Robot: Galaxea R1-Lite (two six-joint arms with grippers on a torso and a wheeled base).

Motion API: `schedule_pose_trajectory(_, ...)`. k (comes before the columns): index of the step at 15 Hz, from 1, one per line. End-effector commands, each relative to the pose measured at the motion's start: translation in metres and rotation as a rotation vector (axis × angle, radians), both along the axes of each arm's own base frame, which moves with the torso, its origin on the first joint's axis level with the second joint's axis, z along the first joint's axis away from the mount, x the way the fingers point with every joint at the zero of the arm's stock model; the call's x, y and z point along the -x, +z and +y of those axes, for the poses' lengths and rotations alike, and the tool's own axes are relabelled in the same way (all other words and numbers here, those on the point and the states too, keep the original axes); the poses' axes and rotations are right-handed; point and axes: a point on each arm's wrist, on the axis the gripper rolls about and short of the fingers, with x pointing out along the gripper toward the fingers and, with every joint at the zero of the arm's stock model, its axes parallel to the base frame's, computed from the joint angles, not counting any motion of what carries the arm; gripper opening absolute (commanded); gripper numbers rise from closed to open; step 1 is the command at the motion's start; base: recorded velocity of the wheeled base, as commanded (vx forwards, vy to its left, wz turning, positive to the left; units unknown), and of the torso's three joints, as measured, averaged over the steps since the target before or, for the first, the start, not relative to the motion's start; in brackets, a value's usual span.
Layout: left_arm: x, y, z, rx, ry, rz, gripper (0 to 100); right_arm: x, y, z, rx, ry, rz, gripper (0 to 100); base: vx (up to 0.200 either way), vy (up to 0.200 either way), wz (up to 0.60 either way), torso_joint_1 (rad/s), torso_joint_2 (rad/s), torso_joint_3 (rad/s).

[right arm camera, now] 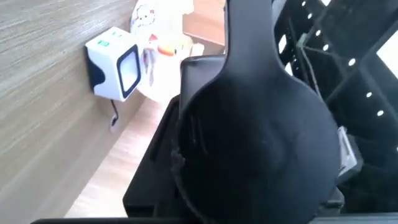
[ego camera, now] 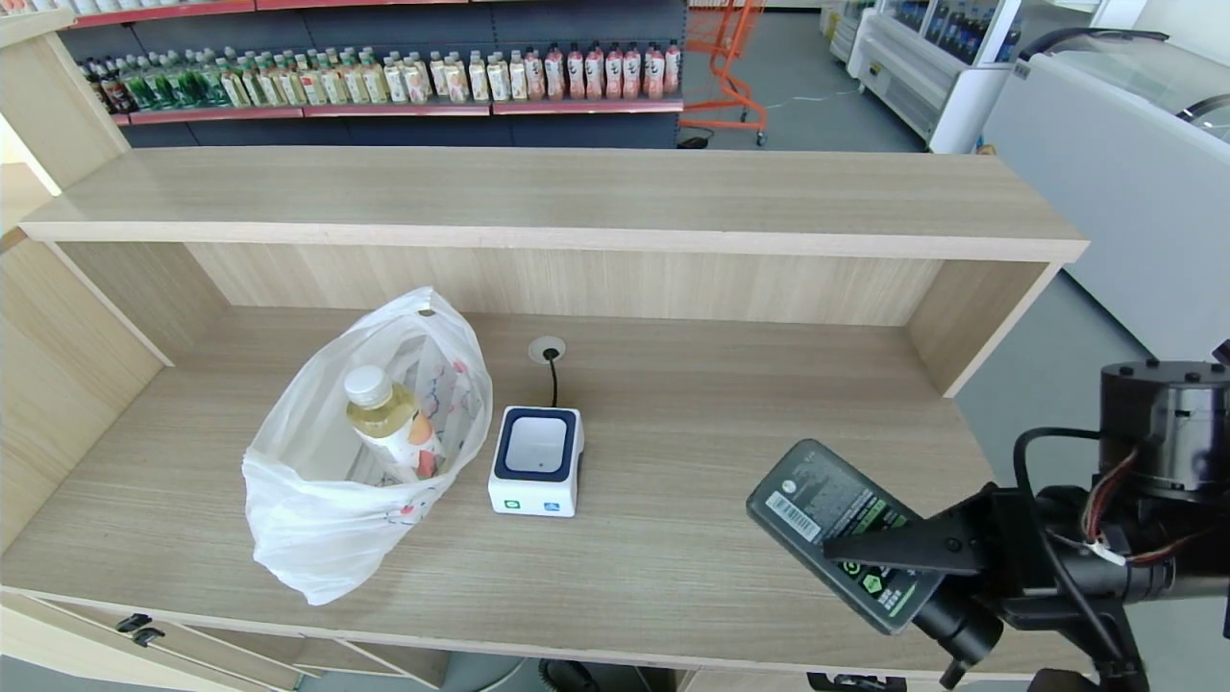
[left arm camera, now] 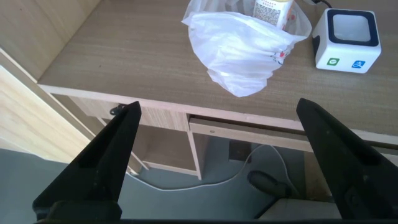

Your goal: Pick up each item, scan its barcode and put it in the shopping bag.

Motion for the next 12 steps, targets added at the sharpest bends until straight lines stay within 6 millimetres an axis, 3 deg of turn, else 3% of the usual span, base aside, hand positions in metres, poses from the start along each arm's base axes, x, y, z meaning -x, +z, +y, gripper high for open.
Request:
schedule_pose_trajectory(1,0.000,0.000,0.000,0.000,0.000,0.000,100,0.000,-0.013,0.008,0.003,0.114,-0.005,0,0.000,0.000,0.00,0.000,0.00,0.000)
schedule_pose_trajectory(4,0.000,0.000,0.000,0.000,0.000,0.000,100,0.008,-0.021,0.021,0.022,0.221,0.012,0,0.000,0.000,0.00,0.000,0.00,0.000)
schedule_pose_trajectory(12,0.000,0.000,0.000,0.000,0.000,0.001,100,0.004,-0.016,0.023,0.013,0.230,-0.046,0,0.000,0.000,0.00,0.000,0.00,0.000)
